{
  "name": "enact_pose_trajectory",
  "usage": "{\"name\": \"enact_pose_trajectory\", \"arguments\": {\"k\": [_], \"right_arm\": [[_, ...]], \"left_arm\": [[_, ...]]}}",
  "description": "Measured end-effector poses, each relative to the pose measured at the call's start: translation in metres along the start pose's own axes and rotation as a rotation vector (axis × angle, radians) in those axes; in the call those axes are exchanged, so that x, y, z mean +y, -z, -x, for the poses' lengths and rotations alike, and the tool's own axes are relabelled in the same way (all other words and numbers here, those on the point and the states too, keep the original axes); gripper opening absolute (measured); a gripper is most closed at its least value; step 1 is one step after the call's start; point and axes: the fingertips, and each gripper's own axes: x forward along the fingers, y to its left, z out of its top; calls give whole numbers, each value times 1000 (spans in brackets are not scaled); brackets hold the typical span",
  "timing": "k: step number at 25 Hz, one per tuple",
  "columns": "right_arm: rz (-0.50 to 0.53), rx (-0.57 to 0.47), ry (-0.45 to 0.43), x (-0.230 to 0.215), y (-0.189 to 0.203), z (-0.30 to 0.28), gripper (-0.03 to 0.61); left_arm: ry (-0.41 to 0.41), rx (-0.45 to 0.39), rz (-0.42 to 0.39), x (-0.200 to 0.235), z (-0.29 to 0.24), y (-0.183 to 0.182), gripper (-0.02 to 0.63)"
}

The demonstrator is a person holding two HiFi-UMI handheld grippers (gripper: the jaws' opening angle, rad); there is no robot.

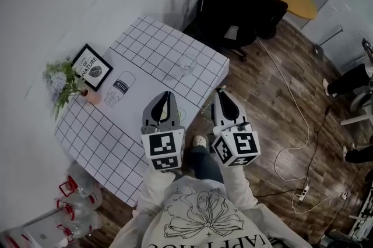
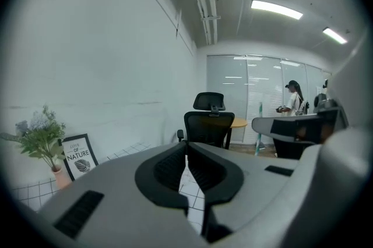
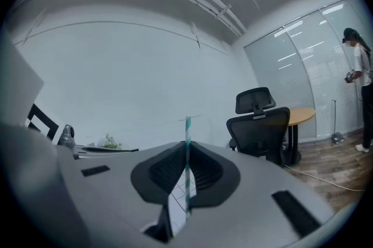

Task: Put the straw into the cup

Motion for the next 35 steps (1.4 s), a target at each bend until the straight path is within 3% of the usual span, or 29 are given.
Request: {"name": "enact_pose_trajectory", "arguments": {"k": [9, 20, 35], "right_arm": [[6, 20, -129, -54, -22, -72, 18], [-3, 60, -228, -74, -16, -123, 18], [-7, 79, -253, -58, -9, -198, 18]], "left_arm": [[-103, 13, 24, -12, -72, -20, 12], [-183, 82, 53, -8, -116, -4, 14], [-153, 194, 58, 27, -161, 24, 14]]}}
